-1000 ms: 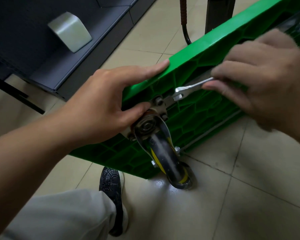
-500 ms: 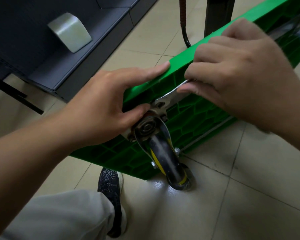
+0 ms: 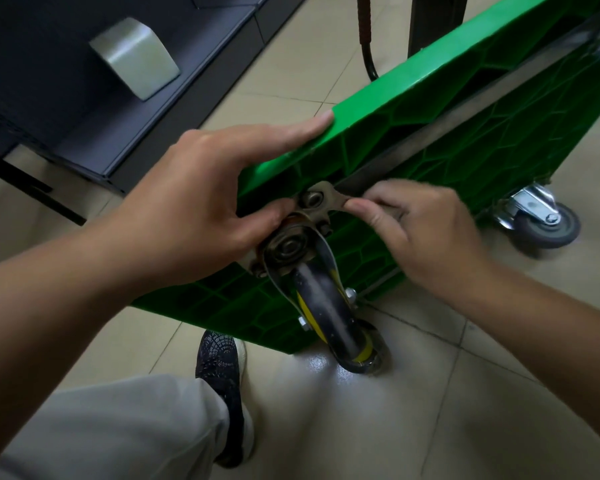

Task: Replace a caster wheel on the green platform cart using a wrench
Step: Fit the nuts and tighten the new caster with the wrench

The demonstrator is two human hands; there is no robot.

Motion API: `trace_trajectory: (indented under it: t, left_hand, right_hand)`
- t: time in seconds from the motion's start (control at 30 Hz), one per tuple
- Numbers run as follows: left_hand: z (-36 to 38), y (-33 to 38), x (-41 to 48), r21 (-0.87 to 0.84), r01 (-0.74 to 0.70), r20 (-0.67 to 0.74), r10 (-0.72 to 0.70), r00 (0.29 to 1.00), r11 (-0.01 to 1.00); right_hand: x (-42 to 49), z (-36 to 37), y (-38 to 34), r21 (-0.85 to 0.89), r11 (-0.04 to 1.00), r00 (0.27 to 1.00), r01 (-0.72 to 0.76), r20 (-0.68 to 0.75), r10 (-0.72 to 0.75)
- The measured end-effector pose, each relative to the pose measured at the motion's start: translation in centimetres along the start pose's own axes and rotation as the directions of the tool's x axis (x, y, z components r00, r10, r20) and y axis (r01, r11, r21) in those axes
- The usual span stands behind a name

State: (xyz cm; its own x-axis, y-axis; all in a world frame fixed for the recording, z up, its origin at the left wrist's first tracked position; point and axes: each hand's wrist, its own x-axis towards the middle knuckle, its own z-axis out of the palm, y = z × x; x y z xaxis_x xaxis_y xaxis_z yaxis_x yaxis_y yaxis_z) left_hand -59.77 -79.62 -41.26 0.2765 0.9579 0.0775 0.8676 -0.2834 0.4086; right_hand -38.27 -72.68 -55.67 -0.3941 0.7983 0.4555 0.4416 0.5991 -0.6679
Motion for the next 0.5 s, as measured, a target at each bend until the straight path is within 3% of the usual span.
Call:
trace_trajectory:
  t: [0.13,0.23,0.37,0.43,0.5]
  left_hand:
    - [-0.1,0.1,0.0,0.02,0.01,-0.016,-0.009,1.0,1.0]
    - [-0.2,0.1,0.0,0.024,0.022,-0.006,-0.022,1.0,0.999]
    - [-0.2,0.2,-0.1,0.006,0.02,0.003,-0.02,1.0,1.0]
    - [-0.1,0.2,-0.1,0.003,0.017,0.006,-0.017,1.0,1.0]
    - [0.0,0.1,-0.1,0.007,0.011,0.003,-0.011,1.0,1.0]
  right_hand:
    - [-0.8,2.1,-0.2,0.318,0.938,0.99,-0.139,0.063,0.125]
    - [-0.7,2.1,0.7,0.362,0.922,0.99,-0.135,0.09,0.11]
    - [-1.7,-0.1,2.7,0.179,0.983,0.998,-0.051,0.036,0.045]
    - [-1.4,-2.5,3.4,-0.017,0.997,0.997,0.079,0.022,-0.079]
    - [-0.1,-5.3,3.3,-0.223,0.941,0.966,0.256,0.022,-0.257]
